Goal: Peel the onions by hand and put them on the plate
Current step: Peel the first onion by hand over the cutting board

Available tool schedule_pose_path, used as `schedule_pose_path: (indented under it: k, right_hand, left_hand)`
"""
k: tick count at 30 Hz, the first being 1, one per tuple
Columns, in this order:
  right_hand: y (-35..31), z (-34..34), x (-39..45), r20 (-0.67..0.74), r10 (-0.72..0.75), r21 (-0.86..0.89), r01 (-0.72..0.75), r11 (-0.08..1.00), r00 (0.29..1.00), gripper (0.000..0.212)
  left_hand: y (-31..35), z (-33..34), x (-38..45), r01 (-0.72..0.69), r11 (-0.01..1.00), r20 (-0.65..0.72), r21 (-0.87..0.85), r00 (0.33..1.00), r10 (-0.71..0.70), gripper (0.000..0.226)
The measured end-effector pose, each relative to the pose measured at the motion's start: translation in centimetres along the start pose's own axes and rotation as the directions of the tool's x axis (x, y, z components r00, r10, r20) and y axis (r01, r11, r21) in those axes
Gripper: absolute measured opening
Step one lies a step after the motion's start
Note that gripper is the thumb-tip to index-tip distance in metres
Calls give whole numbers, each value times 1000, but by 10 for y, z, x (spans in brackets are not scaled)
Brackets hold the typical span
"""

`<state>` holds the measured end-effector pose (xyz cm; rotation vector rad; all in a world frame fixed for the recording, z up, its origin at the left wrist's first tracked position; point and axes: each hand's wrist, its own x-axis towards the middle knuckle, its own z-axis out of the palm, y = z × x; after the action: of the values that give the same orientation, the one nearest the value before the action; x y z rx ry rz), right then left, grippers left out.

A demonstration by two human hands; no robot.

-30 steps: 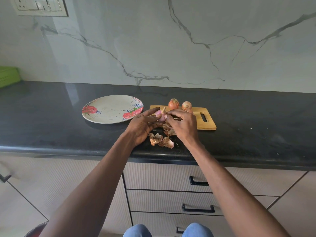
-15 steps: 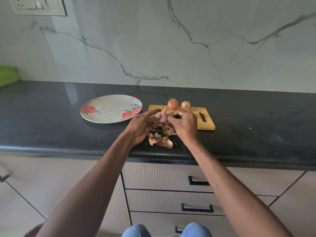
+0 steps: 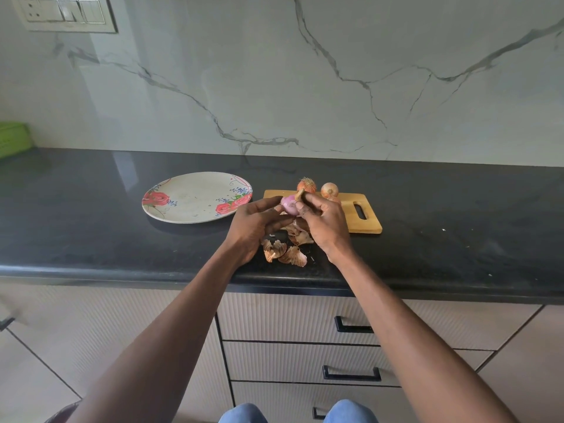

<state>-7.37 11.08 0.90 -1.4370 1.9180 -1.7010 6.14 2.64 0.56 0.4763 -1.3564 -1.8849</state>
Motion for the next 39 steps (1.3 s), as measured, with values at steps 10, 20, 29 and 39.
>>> schedule_pose_path:
  k: [10,20,29,39]
  right_hand:
    - [2,-1,0,22,6,55,-7,998,1000,49]
    - [4,0,1,-2,-39,19,39,999,999,49]
    - [4,0,0,-11,-29,27,29,999,1000,51]
    - [3,1,-2,-1,-76,-3,76,997,997,48]
  left_hand:
    - [-6,-5,0,-177,950,-58,258,978,198,14]
    - [-5,-4,-4,-240,878,-31,415,960,277,15]
    - [-4,-5,-6,-272,853,-9,446,951,308,12]
    - [-6,-5,-2,-249,819,-58,517,944,324,12]
